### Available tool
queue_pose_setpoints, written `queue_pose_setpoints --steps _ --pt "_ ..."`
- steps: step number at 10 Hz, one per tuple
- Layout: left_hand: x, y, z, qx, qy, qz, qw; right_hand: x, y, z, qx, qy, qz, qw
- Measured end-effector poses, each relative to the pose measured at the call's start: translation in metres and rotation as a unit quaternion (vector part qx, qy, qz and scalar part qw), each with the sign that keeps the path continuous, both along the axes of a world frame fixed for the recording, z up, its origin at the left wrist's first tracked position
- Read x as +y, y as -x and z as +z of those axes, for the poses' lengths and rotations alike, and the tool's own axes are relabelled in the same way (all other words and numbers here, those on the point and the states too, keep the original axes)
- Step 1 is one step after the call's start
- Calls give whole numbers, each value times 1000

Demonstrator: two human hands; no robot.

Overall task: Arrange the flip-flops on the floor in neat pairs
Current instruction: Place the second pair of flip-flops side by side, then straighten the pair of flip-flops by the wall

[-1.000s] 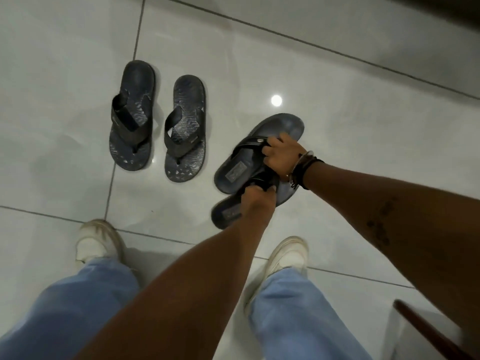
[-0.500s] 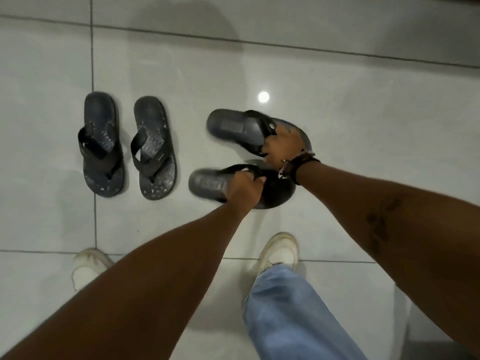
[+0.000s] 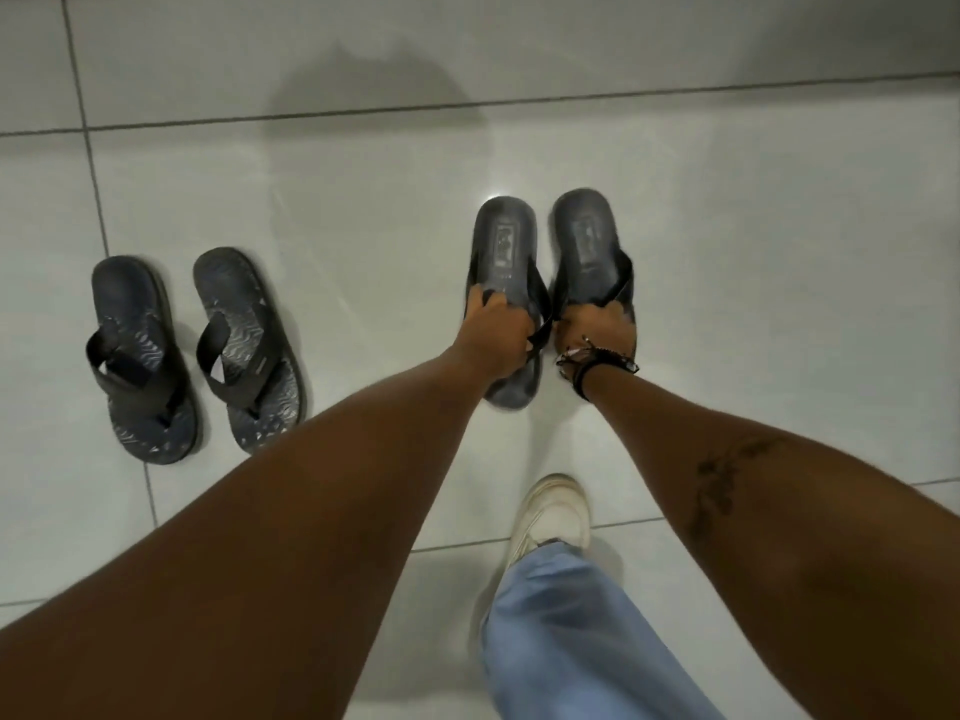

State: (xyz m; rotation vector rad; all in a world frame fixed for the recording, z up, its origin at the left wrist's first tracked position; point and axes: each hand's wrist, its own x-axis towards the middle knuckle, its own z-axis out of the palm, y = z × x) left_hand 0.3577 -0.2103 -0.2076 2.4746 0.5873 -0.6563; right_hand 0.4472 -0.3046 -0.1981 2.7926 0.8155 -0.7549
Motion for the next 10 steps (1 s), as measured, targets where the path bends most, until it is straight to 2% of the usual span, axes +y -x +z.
queue_pose_setpoints --steps 1,2,3,4,5,6,7,8,9,10 --pt "-5 9 2 -33 -51 -28 998 -3 1 3 -19 -18 23 999" --pt "-3 28 14 -119 -41 11 992 -7 14 15 -70 -75 52 993" --pt "15 67 25 -101 -104 110 983 18 49 29 -99 -105 119 982" --pt "58 133 32 5 -184 260 948 59 108 28 -7 -120 257 959" --pt "112 200 36 110 -231 384 887 96 163 13 86 -88 327 937" --pt "156 255 33 193 -199 413 867 131 200 -5 121 -46 304 944" --pt "186 282 24 239 -148 389 877 159 207 -22 95 3 291 952" --pt "200 286 13 219 -114 396 885 173 203 -30 83 53 325 940" --pt "202 283 8 202 -118 395 888 171 207 -33 109 104 312 938" --pt "200 280 6 197 -131 387 891 167 213 -35 107 116 299 941"
